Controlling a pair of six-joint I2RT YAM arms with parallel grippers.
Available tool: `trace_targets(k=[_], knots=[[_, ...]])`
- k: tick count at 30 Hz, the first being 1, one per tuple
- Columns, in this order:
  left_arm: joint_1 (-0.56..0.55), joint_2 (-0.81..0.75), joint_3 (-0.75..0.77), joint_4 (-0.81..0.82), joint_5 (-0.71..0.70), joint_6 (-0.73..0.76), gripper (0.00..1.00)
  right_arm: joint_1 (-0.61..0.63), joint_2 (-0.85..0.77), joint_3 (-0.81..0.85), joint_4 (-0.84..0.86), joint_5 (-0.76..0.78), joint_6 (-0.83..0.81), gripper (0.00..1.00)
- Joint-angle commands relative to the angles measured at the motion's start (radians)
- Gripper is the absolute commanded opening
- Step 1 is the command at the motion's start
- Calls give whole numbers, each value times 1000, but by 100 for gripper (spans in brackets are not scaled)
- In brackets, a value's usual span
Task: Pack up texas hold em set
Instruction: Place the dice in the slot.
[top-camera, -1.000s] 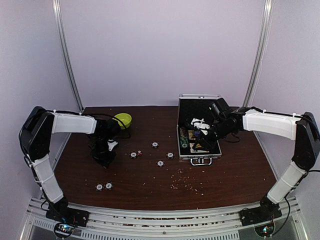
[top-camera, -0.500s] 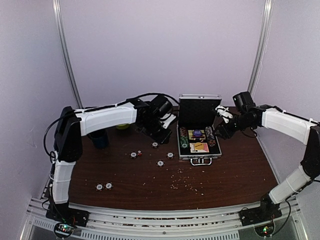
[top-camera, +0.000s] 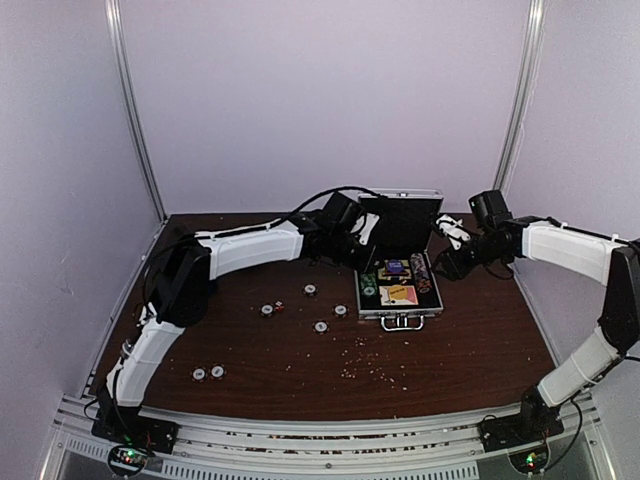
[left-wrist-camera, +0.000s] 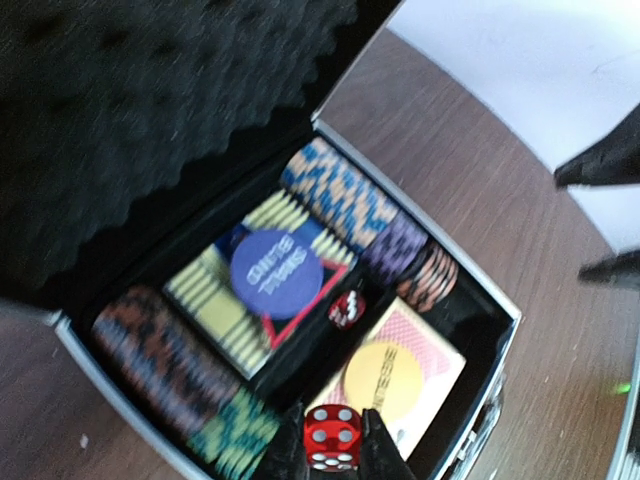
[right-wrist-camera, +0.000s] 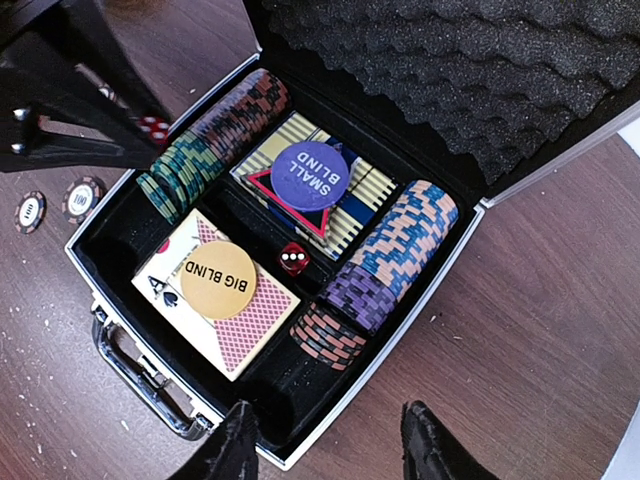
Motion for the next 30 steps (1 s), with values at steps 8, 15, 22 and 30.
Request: trace_targets(k=[8,15,22,30], knots=[[3,167,182,130,104,-56,14,-1,14,-11,13,1,-2,50],[3,175,166,128,130,-43,27,-1,31,-5,6,-6,-6,50],[3,146,165,122,109,-38,37,-1,29,-5,3,-11,-8,50],[3,-126,-98,120,36,17,34,-1,16,-8,2,-21,-13,50]])
